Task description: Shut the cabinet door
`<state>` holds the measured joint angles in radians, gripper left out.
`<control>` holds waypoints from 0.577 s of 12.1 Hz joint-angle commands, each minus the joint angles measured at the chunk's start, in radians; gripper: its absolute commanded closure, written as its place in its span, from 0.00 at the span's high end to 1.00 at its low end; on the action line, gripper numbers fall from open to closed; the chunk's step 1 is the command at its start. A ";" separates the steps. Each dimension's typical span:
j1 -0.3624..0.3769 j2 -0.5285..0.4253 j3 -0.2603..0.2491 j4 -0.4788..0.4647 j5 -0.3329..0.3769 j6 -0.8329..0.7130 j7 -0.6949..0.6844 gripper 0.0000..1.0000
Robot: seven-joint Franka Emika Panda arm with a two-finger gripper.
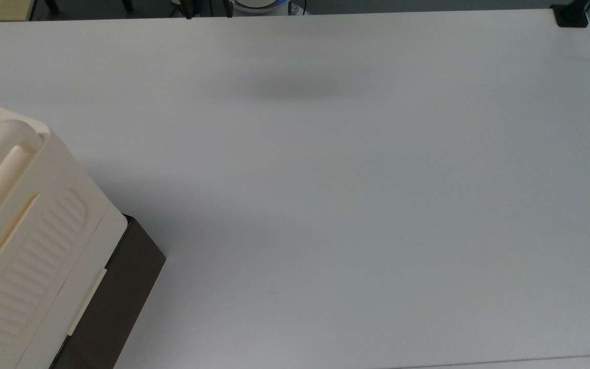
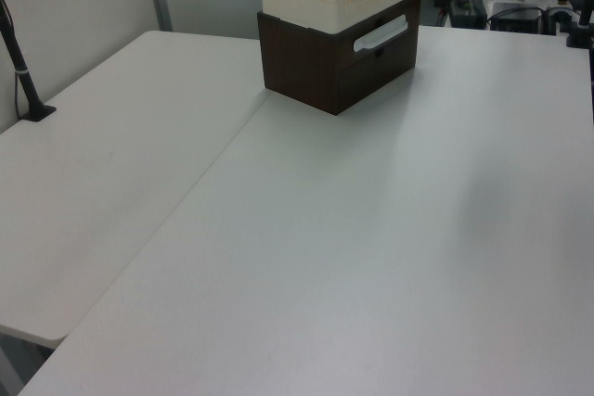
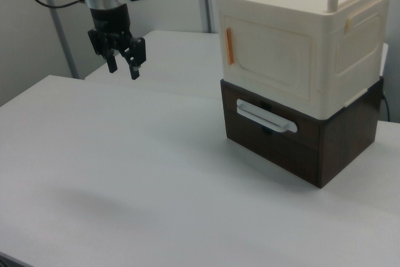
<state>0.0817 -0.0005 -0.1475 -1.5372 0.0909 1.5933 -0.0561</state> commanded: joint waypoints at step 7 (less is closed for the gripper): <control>0.082 -0.088 -0.025 -0.092 -0.128 0.022 0.031 1.00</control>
<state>0.0684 -0.0373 -0.1105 -1.5603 -0.0142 1.5940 -0.0581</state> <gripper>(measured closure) 0.000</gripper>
